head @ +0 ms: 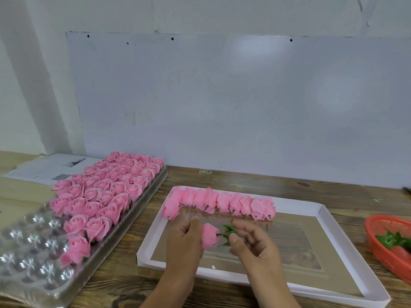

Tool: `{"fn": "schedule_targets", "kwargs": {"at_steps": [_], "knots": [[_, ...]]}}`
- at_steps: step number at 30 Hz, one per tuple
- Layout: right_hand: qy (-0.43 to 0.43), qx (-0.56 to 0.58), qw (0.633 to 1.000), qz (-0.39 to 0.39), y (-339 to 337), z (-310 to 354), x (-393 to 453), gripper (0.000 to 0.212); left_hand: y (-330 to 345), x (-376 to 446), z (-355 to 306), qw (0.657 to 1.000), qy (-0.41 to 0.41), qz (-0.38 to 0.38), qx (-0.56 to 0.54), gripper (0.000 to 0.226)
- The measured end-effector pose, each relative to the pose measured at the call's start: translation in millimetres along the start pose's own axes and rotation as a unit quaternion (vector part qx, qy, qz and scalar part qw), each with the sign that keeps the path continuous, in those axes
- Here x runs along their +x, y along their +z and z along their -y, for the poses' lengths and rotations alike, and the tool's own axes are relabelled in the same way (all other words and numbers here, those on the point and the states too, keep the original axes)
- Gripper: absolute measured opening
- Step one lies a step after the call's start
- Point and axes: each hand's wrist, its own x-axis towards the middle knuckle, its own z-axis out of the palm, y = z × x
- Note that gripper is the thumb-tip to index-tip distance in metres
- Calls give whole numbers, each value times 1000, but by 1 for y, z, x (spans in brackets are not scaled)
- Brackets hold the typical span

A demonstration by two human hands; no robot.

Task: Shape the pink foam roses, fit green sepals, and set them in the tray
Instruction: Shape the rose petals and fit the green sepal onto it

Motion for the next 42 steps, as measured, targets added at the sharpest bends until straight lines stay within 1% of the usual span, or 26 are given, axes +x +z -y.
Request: {"fn": "schedule_targets", "kwargs": {"at_steps": [5,10,13,14,18,22,25,30,33,35,38,42], "knots": [[-62,-35,997,-4,-2,-1,-1,32,0,0,-5,997,-46,-11,-64,45],[-101,-30,994,-9,4,0,-5,36,1,-1,-7,996,-54,-4,-67,49],[-136,-71,988,-15,5,5,-9,36,2,-3,-8,997,-50,2,-53,49],[-137,-89,986,-17,4,4,-10,38,1,-3,-8,998,-46,7,-49,49],[-138,-139,981,-11,2,1,-12,52,1,-6,-11,998,-52,22,-38,61],[-128,-158,979,4,3,1,-15,55,2,-6,-10,997,-61,32,-42,59],[-141,-174,975,12,4,-1,-15,57,2,-6,-10,996,-63,40,-46,56],[-118,-125,985,23,5,-5,-14,54,2,-7,-12,994,-83,41,-58,54],[-100,-97,989,43,4,-4,-14,45,2,-7,-12,994,-85,34,-56,55],[-90,-81,992,39,4,-5,-13,42,2,-7,-12,996,-74,36,-42,56],[-83,-66,993,40,3,-6,-11,47,3,-8,-13,998,-54,35,-26,57],[-78,-77,992,56,2,-5,-11,56,3,-10,-14,997,-61,33,-19,58]]}}
